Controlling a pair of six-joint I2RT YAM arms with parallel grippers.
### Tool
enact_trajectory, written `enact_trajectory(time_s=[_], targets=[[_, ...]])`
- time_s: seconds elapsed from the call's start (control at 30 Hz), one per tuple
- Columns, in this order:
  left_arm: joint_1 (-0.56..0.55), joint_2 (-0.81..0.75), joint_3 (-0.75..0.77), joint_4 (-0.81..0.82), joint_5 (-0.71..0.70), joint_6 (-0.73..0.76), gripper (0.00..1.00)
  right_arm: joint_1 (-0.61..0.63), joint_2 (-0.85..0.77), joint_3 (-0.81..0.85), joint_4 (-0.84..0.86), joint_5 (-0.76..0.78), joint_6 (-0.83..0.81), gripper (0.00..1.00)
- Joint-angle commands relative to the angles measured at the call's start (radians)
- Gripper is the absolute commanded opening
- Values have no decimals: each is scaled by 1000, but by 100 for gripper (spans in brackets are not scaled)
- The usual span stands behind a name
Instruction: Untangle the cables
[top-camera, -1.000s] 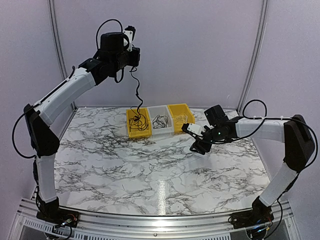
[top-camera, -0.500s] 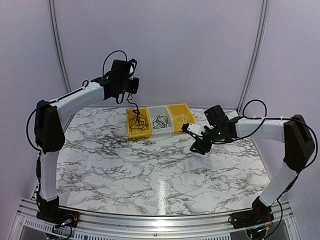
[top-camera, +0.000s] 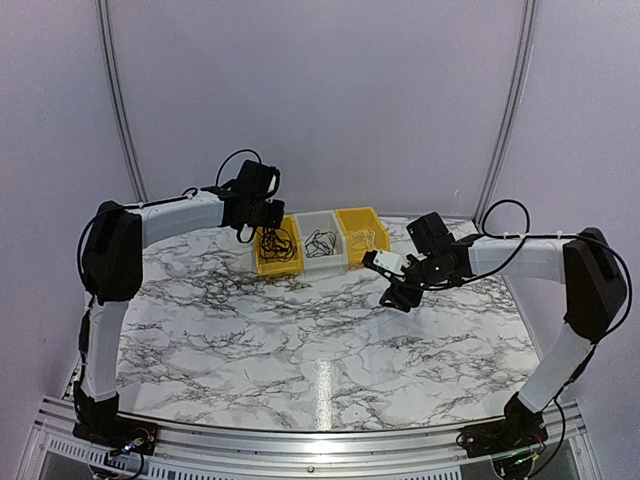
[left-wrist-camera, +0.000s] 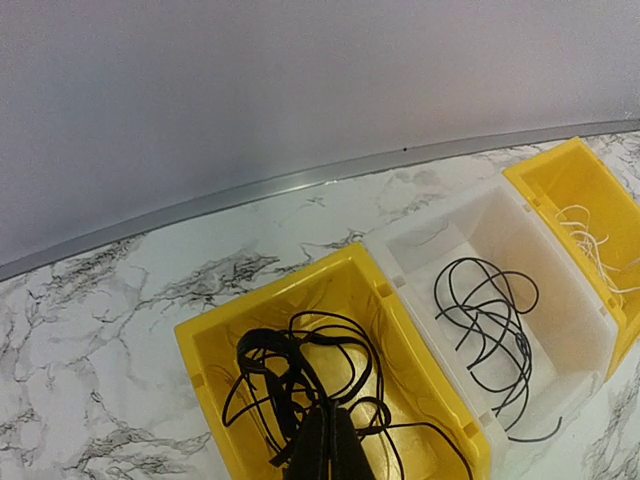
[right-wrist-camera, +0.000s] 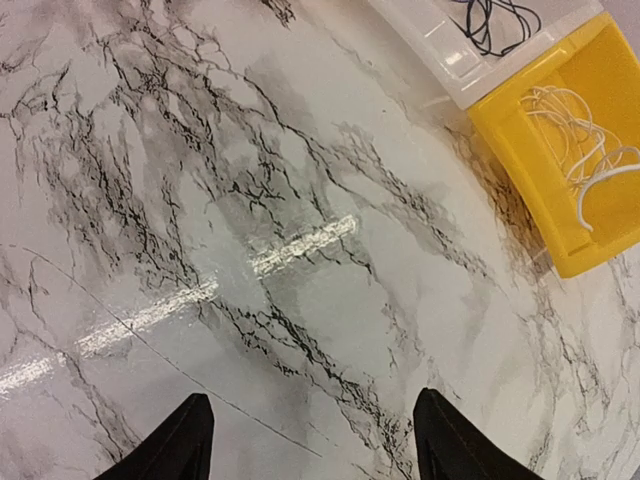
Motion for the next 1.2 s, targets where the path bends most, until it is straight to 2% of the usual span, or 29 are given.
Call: enact_trajectory(time_s=[0.0, 0.37, 0.53, 0.63, 0.87, 1.1, 1.17], targets=[[-2, 48, -13, 9, 44, -44, 0, -7, 9, 1, -11, -11, -7, 69], [-2, 71, -12, -33, 90, -47, 0, -7, 24, 6, -17, -13, -9, 69], [-1, 20, -23, -72, 78, -49, 35, -7, 18, 6, -16, -12, -6, 69], [-2, -37, -51, -80, 48, -53, 44, -6, 13, 7, -16, -5, -4, 69], [-2, -214, -90, -117, 40, -46, 54, -9, -63, 29, -11, 41, 29, 69], [-2, -449, -235, -130, 47, -12, 62, -13, -272, 65, -22, 137, 61, 70], [-2, -518, -291, -129, 65, -16, 64, -23, -346, 65, 4, 203, 87, 77]])
